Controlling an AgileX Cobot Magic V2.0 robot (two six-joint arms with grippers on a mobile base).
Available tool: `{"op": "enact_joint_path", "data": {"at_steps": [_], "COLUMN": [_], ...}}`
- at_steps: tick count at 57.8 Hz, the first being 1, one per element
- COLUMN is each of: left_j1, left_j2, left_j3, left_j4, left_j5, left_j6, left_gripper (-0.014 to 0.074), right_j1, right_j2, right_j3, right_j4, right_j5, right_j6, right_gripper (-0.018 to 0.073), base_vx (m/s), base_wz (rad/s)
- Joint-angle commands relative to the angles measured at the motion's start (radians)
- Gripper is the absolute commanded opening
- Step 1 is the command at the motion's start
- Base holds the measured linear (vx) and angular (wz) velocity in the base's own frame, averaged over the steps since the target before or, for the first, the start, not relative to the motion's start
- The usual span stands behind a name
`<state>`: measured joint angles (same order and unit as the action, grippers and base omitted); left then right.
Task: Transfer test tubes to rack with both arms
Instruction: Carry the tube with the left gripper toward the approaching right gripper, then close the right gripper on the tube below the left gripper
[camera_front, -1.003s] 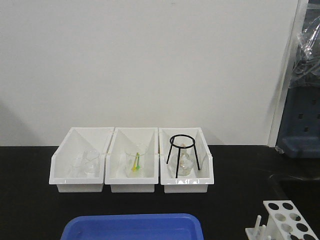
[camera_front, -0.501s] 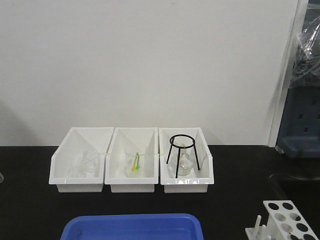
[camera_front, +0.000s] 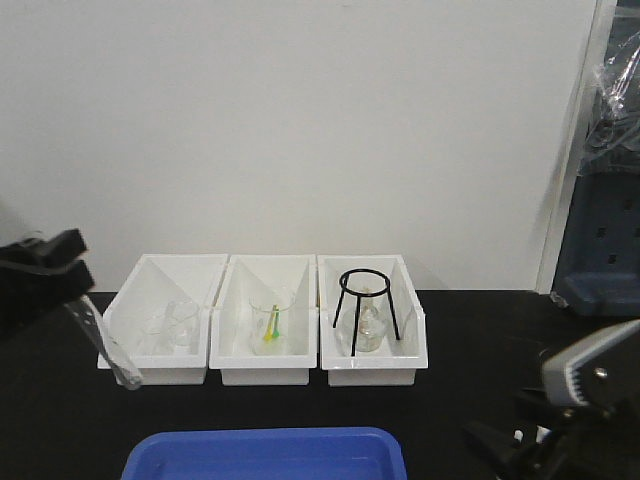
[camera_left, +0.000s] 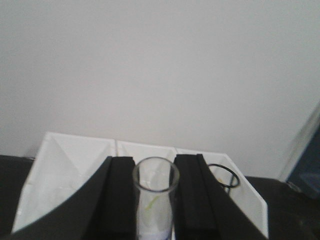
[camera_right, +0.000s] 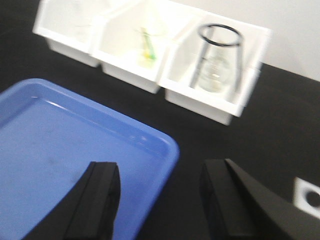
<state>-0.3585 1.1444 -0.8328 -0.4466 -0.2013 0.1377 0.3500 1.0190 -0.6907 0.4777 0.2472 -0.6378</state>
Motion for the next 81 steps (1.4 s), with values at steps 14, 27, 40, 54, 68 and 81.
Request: {"op": "enact_joint_path", "data": {"at_steps": [14,27,40,54,68,81], "left_j1": [-0.158,-0.222,-0.286,-0.336,-0.377,-0.418], "left_j2": [0.136,0.197,0.229,0.246,0.245,0.245], "left_j3": [-0.048,-0.104,-0.131,-0.130,-0.130,-0.130], "left_j4": [0.008,0.009,0.010,0.008,0.010,0.011], "left_j5": [-0.077,-0.087,-0.094,-0.121,-0.132,-0.135], "left_j6": [-0.138,-0.157,-0.189,-0.233,-0.271,-0.271], "left_gripper": [-0.0004,-0.0004,-0.0006,-0.0006,-0.0006,-0.0006], "right_j1": [0.219,0.267,0.267,0.267,0.267,0.267], "right_j2": [0.219,0.323,0.346,0.347,0.347,0.373], "right_j3": [-0.236,-0.356,-0.402,-0.405,-0.405,-0.405], "right_j4": [0.019,0.028,0.030,0.042,0.049,0.072], "right_j5": [-0.056,-0.015,-0.004,-0.013,-0.034,-0.035], "right_j6": [-0.028,-0.027,-0.028,-0.028,-0.028,-0.028], "right_gripper": [0.0445,0.0463,0.0482,0.0485,0.0485,0.0485], "base_vx": [0.00,0.00,0.00,0.00,0.00,0.00], "base_wz": [0.00,0.00,0.00,0.00,0.00,0.00]}}
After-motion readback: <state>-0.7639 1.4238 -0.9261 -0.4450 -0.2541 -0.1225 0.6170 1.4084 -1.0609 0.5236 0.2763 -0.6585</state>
